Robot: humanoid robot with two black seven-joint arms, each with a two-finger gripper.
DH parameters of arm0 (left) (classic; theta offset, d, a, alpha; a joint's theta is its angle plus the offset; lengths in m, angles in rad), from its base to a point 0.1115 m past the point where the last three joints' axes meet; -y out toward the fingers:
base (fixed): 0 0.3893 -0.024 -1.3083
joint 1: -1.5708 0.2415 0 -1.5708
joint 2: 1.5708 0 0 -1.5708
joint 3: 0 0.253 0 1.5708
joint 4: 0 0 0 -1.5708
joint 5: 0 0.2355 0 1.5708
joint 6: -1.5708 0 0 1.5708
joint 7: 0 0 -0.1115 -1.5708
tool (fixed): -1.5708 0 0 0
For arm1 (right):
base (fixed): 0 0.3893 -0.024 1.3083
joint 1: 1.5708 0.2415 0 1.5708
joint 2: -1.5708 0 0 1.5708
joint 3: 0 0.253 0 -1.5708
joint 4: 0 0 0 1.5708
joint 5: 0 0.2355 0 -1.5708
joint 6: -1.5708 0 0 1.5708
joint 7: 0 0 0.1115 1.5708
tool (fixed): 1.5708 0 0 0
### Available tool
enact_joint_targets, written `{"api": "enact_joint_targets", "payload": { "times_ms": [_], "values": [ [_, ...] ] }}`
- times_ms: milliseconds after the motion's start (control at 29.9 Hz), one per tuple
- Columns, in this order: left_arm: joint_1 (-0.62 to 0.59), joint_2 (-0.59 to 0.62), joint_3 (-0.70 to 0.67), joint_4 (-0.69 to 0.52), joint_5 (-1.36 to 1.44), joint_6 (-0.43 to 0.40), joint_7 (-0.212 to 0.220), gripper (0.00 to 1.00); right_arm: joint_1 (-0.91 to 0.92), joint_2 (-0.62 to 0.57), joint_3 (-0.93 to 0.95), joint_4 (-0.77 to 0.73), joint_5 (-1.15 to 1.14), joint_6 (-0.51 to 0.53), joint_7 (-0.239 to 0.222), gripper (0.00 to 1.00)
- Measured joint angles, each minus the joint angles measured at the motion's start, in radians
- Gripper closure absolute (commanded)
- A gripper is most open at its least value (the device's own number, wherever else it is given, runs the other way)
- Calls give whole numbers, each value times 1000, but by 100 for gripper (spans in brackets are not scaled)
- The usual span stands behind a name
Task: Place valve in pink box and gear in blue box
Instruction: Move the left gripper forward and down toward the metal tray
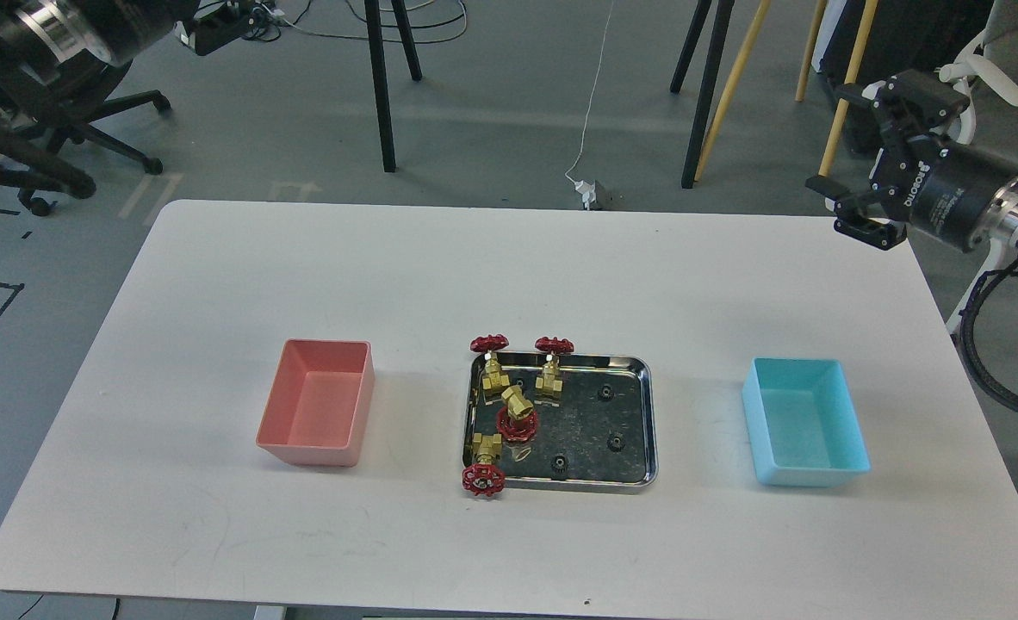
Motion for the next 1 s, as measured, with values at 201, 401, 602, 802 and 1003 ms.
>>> {"api": "enact_joint_targets", "payload": {
  "times_ms": [201,401,602,802,1003],
  "values": [
    [38,-50,24,1,105,0,3,0,1,-1,21,35,-6,0,5,0],
    [41,-112,24,26,227,173,-15,0,3,3,122,44,-6,0,28,1],
    [32,-98,25,85,254,157,-96,0,7,9,157,65,-6,0,64,2],
    [36,-112,35,164,299,45,-285,0,35,8,159,62,-99,0,52,1],
    [30,-136,39,96,425,0,-290,0,126,10,117,28,-185,-27,-10,1]
  ]
}}
